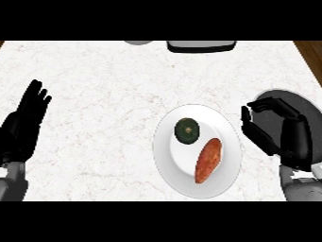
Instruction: Pick the squash from the plate and place it in the pan
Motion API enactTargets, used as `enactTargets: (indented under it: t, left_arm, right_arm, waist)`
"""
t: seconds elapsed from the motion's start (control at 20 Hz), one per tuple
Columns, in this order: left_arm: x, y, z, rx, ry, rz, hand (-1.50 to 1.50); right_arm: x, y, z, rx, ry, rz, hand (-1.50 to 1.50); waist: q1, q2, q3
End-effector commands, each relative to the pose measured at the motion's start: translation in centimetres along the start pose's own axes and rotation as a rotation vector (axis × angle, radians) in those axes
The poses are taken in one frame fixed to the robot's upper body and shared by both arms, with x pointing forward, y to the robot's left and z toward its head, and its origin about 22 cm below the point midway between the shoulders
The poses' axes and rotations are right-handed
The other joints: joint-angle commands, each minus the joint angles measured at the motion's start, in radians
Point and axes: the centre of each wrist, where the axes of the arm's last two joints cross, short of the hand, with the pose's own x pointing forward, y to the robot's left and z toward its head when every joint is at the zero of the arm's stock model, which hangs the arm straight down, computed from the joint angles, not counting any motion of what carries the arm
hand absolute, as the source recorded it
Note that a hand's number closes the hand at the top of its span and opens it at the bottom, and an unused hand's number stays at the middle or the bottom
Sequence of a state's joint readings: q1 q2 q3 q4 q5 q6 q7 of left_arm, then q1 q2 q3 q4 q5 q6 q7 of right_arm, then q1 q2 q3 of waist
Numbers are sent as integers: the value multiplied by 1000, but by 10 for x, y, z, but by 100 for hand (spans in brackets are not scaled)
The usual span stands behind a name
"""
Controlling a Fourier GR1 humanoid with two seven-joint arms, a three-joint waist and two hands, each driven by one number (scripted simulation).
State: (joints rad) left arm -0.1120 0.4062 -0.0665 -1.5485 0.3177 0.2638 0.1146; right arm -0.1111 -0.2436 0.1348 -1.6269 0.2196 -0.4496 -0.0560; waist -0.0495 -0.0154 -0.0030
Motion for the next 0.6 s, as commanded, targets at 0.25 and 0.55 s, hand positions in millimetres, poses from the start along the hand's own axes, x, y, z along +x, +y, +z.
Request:
enactTargets:
  t: [0.25,0.55]
  left_arm:
    - [9,-10,4,-43,21,13,0]
    - [13,-24,-1,-80,2,38,0]
  right_arm:
    - [36,-19,87,-33,-17,351,-150]
    - [85,-25,57,59,3,519,-150]
  waist:
    - [25,7,-1]
    - [51,15,1]
